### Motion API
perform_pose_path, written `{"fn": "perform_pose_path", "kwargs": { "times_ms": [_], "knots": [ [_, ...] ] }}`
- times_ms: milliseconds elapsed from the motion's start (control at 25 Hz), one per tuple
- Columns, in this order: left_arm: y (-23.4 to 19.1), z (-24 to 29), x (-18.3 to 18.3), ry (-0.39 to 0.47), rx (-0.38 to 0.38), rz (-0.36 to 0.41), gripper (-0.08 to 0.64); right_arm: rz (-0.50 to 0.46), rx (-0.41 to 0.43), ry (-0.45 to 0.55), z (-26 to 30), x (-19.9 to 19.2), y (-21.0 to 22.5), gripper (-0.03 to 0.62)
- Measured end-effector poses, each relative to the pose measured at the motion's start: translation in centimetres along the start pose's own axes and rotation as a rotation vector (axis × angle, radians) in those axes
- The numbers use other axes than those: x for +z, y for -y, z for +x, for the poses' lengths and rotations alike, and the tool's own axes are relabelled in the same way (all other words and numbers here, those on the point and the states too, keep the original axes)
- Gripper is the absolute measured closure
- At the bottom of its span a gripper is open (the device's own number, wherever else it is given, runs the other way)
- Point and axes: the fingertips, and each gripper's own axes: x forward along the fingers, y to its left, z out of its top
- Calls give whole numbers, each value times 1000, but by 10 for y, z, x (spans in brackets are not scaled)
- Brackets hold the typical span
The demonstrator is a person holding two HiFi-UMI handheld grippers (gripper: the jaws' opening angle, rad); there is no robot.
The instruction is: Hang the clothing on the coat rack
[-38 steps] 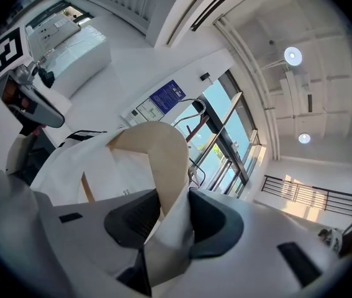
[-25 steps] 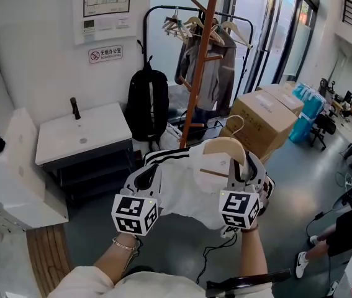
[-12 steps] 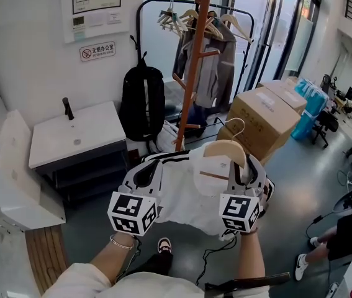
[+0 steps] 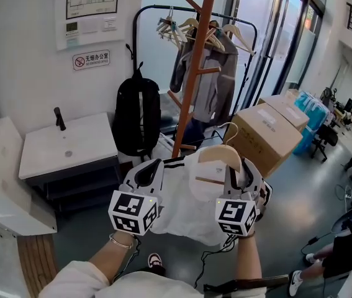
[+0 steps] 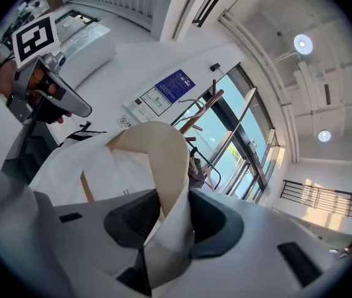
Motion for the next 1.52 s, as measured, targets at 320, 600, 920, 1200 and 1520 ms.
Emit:
{"fn": "perform_pose_path", "kwargs": {
  "times_ms": [320, 600, 920, 1200, 1520],
  "knots": [
    [-31, 40, -2, 9, 13, 0, 552, 14, 17, 32, 46, 1, -3, 434],
    [-50, 68, 14, 48, 8, -4, 552, 37, 28, 62, 83, 12, 14, 434],
    [-75, 94, 37, 95, 16, 21, 551, 15, 65, 96, 124, 31, 8, 434],
    [-86, 110, 37, 103, 7, -8, 551, 37, 91, 95, 146, 28, 7, 434],
    [-88, 105, 40, 102, 60, 18, 551, 31, 104, 159, 157, 44, 15, 434]
  ]
}}
